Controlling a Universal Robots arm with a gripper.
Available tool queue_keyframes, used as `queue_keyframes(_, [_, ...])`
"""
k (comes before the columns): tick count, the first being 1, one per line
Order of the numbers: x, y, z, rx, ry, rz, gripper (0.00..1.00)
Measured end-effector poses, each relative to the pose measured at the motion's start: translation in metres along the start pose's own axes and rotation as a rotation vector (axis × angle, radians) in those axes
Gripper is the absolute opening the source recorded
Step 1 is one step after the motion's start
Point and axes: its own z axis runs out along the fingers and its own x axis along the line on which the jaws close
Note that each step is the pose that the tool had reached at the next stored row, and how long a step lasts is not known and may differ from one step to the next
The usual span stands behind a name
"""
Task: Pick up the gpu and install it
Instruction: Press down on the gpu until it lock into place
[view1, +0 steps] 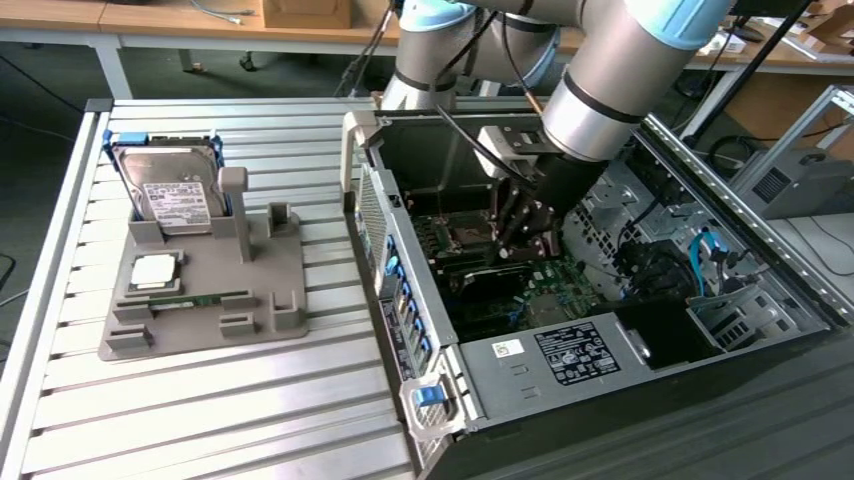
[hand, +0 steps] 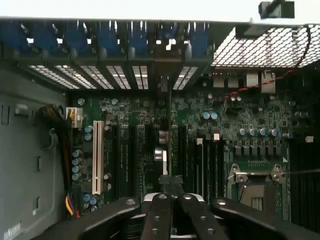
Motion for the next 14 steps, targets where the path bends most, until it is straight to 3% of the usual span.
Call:
queue_keyframes(2, [0.000,-0.0115,-0.0015,-0.0049,0.0000,0.000,0.11])
queue_keyframes(3, [0.000,-0.0226,-0.0028,-0.0092,-0.0004,0.000,0.11])
queue_keyframes(4, [0.000,-0.0250,-0.0032,-0.0102,-0.0004,0.000,0.11])
queue_keyframes(7, [0.000,-0.0459,-0.0059,-0.0164,-0.0007,0.000,0.11])
queue_keyframes(10, [0.000,-0.0580,-0.0075,-0.0175,-0.0009,0.000,0.11])
queue_keyframes(14, [0.000,-0.0627,-0.0084,-0.0175,-0.0011,0.000,0.11])
